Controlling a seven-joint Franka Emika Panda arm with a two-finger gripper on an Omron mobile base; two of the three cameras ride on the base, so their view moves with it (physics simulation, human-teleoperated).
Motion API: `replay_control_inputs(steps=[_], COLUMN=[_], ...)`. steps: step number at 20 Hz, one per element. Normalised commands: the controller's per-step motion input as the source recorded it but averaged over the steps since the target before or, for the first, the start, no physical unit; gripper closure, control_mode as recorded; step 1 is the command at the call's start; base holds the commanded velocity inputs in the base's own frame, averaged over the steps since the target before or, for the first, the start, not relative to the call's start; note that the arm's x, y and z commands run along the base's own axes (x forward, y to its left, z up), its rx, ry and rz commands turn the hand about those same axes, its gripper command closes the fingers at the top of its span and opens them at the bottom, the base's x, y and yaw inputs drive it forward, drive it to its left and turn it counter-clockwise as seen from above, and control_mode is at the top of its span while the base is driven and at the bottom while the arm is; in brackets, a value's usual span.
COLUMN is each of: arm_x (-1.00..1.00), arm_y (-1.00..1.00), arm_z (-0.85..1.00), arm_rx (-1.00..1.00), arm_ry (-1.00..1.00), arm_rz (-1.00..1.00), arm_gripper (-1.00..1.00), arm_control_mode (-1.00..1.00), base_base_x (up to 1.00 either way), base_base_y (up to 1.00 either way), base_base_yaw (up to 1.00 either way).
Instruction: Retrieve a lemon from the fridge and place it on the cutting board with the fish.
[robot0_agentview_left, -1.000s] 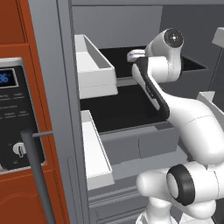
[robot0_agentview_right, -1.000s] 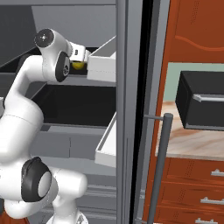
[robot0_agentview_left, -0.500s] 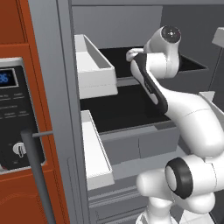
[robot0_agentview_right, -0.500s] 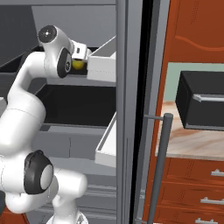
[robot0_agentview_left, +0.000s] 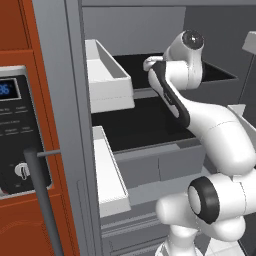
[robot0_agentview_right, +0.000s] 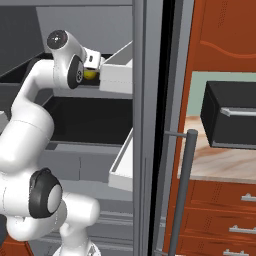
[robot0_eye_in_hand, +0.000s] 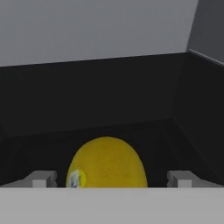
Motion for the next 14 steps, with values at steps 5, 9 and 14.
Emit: replay_control_inputs(steps=[5,9,14], arm_x=[0.04,0.0,0.0], arm_y=[0.0,0.0,0.0], arm_z=[-0.16,0.0,0.0], arm_rx=[0.0,0.0,0.0], arm_ry=[0.0,0.0,0.0], arm_rz=[0.0,0.0,0.0], arm_gripper=[-1.0,-1.0,-1.0], arm_control_mode=[-1.0,-1.0,-1.0], base_base_x=[0.0,0.0,0.0], base_base_y=[0.0,0.0,0.0], base_base_yaw=[0.0,0.0,0.0])
